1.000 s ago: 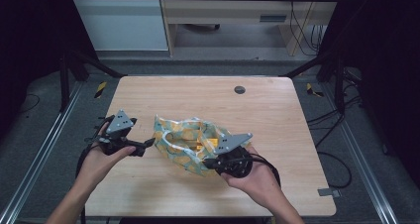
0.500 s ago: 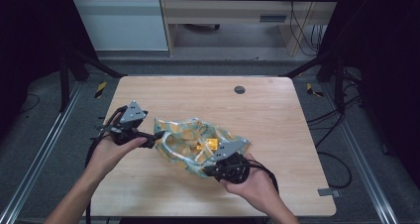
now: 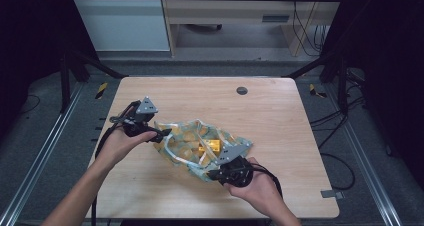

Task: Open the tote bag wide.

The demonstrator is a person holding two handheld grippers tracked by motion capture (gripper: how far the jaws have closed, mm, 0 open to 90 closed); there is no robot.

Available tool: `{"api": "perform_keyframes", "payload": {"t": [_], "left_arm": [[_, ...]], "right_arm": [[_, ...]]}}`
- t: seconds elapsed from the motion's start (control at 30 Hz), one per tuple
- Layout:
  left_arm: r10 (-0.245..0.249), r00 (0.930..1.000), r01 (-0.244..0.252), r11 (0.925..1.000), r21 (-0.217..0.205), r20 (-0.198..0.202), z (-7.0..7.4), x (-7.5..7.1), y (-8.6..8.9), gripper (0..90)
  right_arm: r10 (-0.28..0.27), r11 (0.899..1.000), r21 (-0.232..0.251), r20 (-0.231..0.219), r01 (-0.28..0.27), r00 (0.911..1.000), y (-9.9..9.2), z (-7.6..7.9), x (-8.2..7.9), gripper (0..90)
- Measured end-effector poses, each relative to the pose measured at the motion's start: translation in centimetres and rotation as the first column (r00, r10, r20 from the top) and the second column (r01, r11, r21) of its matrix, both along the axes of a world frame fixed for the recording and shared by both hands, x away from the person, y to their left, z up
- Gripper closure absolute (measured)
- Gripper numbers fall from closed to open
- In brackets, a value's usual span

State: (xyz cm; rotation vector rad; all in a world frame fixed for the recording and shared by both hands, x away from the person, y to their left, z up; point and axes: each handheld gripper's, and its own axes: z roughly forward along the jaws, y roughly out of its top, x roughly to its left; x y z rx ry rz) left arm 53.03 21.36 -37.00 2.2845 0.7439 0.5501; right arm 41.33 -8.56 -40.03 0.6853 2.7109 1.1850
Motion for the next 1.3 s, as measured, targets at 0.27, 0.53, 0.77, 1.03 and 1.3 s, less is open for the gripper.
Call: {"api": "perform_keyframes", "payload": {"t": [0.27,0.53,0.77,1.03,1.3], "left_arm": [[-0.015,0.9991,0.017,0.9980,0.061,-0.040,-2.0,0.4,0.2,10.9],[-0.015,0.9970,0.021,0.9965,0.081,-0.076,-3.8,0.4,0.3,10.9],[-0.014,0.9954,0.023,0.9955,0.092,-0.095,-4.9,0.3,0.3,27.5],[-0.037,0.9976,0.041,0.9966,0.071,-0.059,-4.9,-0.7,0.9,65.8],[-0.091,0.9957,0.091,0.9957,-0.018,-0.014,-5.1,-4.7,2.3,84.7]], "right_arm": [[-0.005,1.000,-0.010,-0.015,0.005,0.9999,-0.2,-0.6,-0.1,89.5],[-0.017,1.000,-0.012,-0.029,0.017,0.9994,-0.6,-1.3,0.1,89.1],[-0.025,1.000,-0.018,-0.035,0.024,0.9991,-1.0,-1.6,0.2,88.9],[-0.040,0.999,-0.009,-0.036,0.039,0.9986,-1.4,-1.7,0.3,88.6],[-0.070,0.997,-0.017,-0.037,0.070,0.9968,-2.6,-2.2,-0.3,88.6]]}}
